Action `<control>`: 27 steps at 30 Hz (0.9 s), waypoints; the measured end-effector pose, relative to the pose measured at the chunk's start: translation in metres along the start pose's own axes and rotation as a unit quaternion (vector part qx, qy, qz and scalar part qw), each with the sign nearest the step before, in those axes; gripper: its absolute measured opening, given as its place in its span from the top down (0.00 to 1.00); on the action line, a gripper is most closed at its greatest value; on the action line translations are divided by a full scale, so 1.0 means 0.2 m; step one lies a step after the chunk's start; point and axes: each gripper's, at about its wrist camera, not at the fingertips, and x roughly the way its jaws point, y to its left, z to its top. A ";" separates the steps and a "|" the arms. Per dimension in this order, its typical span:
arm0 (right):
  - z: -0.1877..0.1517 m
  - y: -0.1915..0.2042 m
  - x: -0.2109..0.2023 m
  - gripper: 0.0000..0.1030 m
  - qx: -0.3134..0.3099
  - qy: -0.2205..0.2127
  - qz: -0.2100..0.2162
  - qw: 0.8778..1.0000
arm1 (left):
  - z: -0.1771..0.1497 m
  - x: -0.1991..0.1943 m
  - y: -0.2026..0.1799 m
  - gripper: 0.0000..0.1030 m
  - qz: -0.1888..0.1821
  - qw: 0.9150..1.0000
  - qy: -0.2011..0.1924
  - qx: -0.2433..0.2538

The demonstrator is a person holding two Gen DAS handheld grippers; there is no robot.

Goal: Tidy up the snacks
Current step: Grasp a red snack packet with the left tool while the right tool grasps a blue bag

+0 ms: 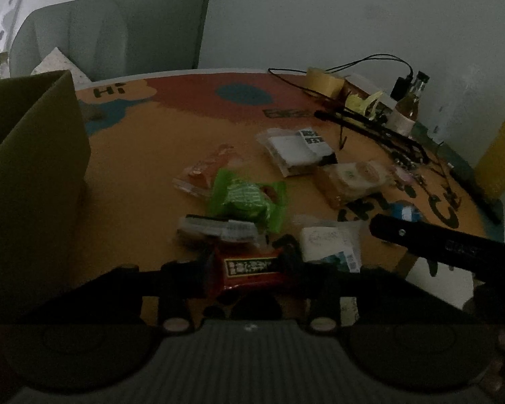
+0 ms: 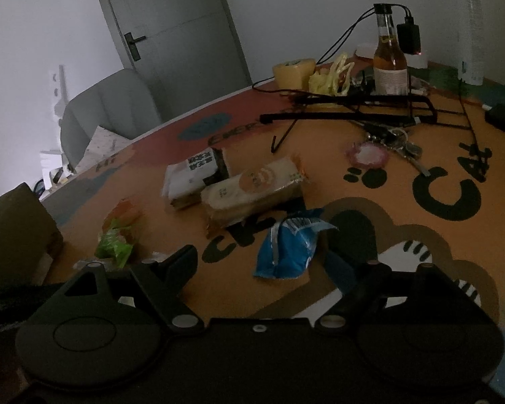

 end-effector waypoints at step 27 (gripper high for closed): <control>-0.01 0.06 -0.25 0.68 0.008 -0.023 0.012 1.000 | 0.02 -0.30 0.04 0.64 -0.001 0.999 -0.051 -0.017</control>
